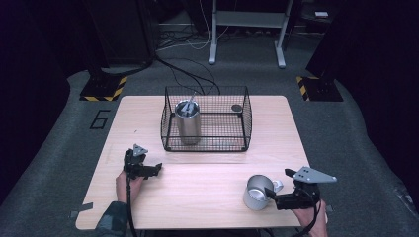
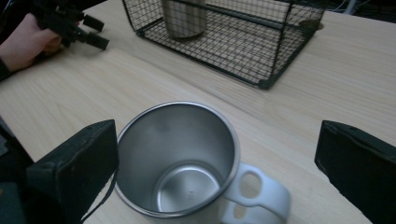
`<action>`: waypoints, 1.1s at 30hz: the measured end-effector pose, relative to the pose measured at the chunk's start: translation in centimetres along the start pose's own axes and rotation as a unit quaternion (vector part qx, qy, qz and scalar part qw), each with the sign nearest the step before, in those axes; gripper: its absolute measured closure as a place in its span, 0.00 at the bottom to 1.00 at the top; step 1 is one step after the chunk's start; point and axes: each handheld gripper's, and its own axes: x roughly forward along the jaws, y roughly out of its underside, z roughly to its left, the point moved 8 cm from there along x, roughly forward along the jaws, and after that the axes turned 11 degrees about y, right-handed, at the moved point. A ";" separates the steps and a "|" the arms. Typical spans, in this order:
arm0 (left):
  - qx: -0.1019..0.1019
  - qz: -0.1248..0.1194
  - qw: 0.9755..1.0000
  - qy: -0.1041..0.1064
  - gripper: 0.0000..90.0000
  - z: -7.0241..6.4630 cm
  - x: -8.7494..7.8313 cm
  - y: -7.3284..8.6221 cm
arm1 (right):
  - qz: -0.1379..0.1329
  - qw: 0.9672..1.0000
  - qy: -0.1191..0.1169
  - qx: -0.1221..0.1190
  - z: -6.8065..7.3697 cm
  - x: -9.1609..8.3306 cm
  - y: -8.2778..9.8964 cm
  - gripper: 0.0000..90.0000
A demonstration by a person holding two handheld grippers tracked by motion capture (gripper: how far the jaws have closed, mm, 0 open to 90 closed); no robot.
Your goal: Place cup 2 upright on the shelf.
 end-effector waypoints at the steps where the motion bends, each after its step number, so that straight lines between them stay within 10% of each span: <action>1: -0.002 -0.002 1.000 0.002 0.06 -0.1 0.1 0.0 | 0.006 1.000 -0.006 -0.008 0.9 0.4 0.2 0.00; 33: -0.002 -0.003 1.000 -0.004 0.06 0.0 0.1 -0.1 | 0.055 0.997 -0.001 -0.053 3.2 4.2 2.4 0.03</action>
